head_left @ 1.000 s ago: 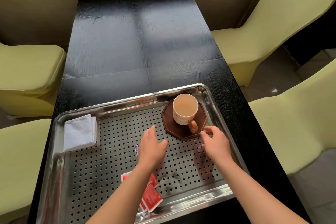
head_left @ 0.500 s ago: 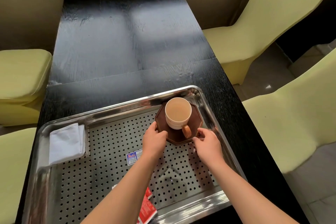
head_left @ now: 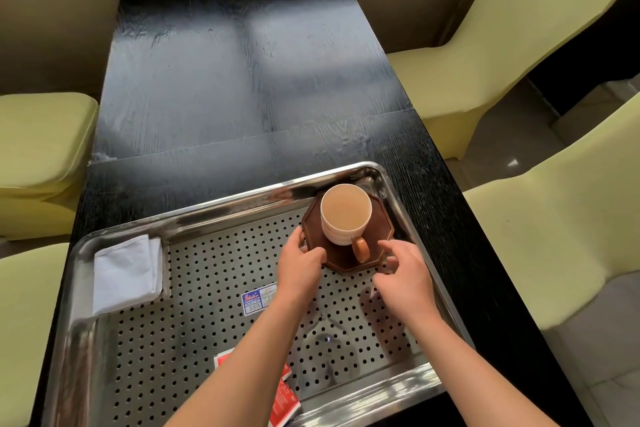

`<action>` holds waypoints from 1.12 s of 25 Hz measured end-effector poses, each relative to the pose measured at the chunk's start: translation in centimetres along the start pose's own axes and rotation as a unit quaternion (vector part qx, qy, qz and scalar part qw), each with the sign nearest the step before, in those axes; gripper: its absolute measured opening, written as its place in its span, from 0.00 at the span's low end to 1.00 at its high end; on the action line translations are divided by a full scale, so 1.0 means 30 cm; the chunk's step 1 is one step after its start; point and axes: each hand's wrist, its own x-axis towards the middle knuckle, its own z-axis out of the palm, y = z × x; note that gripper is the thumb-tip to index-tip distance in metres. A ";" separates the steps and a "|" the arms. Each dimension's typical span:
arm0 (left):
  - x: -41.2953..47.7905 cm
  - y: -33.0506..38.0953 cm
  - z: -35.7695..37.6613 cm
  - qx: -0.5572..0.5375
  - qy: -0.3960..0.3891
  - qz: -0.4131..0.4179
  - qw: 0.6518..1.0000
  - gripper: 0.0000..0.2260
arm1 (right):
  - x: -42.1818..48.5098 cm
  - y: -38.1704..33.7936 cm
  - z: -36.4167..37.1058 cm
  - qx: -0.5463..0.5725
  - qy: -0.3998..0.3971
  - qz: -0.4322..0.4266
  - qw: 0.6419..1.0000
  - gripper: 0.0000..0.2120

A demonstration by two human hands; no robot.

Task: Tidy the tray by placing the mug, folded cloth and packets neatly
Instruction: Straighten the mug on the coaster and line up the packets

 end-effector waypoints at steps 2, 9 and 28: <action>-0.004 -0.003 0.004 -0.002 -0.008 0.000 1.000 0.25 | -0.029 -0.018 -0.006 0.012 0.021 -0.071 0.997 0.23; -0.011 -0.007 0.002 0.011 -0.017 -0.014 1.000 0.29 | -0.007 -0.096 0.032 -0.065 0.088 -0.097 0.989 0.11; -0.074 -0.060 -0.106 -0.014 0.014 -0.008 1.000 0.32 | 0.017 -0.105 0.019 -0.057 0.117 -0.079 0.988 0.12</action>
